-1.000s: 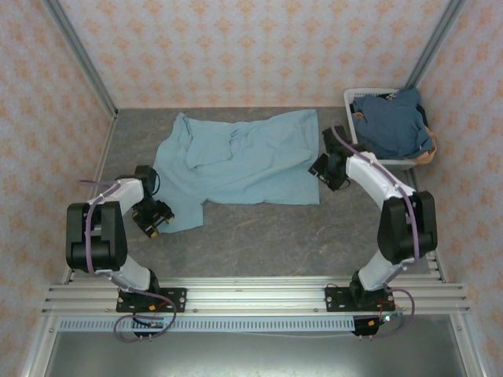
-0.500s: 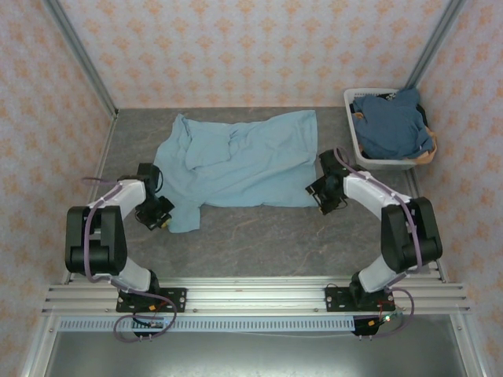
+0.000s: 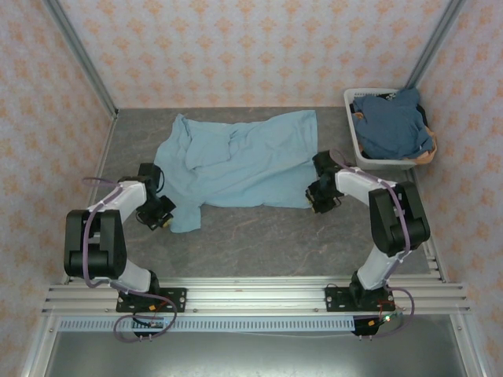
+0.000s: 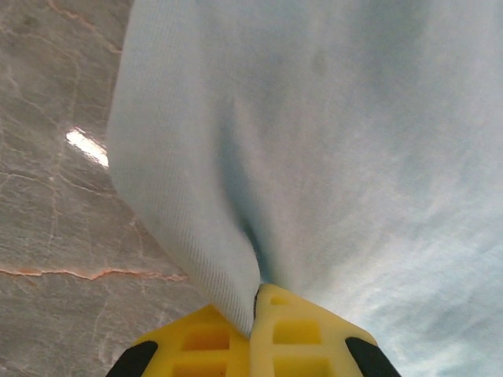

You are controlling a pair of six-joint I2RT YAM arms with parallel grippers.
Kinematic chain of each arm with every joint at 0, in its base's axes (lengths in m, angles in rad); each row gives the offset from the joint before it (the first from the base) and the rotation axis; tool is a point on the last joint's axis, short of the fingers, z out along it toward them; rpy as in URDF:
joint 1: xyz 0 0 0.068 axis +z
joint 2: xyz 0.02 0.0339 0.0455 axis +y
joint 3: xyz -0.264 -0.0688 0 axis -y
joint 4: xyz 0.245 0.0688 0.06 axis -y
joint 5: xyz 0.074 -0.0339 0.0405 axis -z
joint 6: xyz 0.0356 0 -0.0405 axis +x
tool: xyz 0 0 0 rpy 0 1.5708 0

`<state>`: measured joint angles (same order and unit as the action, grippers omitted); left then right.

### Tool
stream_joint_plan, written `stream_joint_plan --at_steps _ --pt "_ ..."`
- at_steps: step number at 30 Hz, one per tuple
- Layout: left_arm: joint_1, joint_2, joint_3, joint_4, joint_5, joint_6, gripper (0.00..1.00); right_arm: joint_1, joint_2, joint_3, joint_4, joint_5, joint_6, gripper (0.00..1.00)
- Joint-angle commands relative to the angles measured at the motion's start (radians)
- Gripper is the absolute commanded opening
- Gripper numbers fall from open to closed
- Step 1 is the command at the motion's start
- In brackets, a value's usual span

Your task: Fold and stack the t-shirts

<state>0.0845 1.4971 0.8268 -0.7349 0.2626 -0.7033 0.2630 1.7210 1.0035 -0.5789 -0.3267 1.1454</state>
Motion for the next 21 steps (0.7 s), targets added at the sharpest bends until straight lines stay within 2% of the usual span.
stream_joint_plan --at_steps 1,2,8,14,17,21 --pt "-0.011 -0.045 0.057 0.001 0.016 -0.027 0.00 -0.019 0.047 0.051 0.108 0.067 -0.023 0.05" --pt "-0.013 -0.051 0.072 0.003 0.019 -0.035 0.00 -0.021 0.039 0.074 0.108 0.072 -0.044 0.00" --pt "-0.026 -0.110 0.276 0.026 0.006 -0.129 0.00 -0.022 -0.017 0.384 0.027 0.110 -0.244 0.00" --pt "-0.031 -0.211 0.588 0.016 -0.101 -0.182 0.00 -0.032 -0.079 0.721 -0.049 0.146 -0.401 0.00" --pt "-0.031 -0.294 0.679 0.017 -0.151 -0.181 0.00 -0.032 -0.159 0.774 -0.011 0.139 -0.448 0.00" --pt "-0.031 -0.453 0.704 0.061 -0.198 -0.179 0.00 -0.032 -0.328 0.724 0.069 0.111 -0.472 0.00"
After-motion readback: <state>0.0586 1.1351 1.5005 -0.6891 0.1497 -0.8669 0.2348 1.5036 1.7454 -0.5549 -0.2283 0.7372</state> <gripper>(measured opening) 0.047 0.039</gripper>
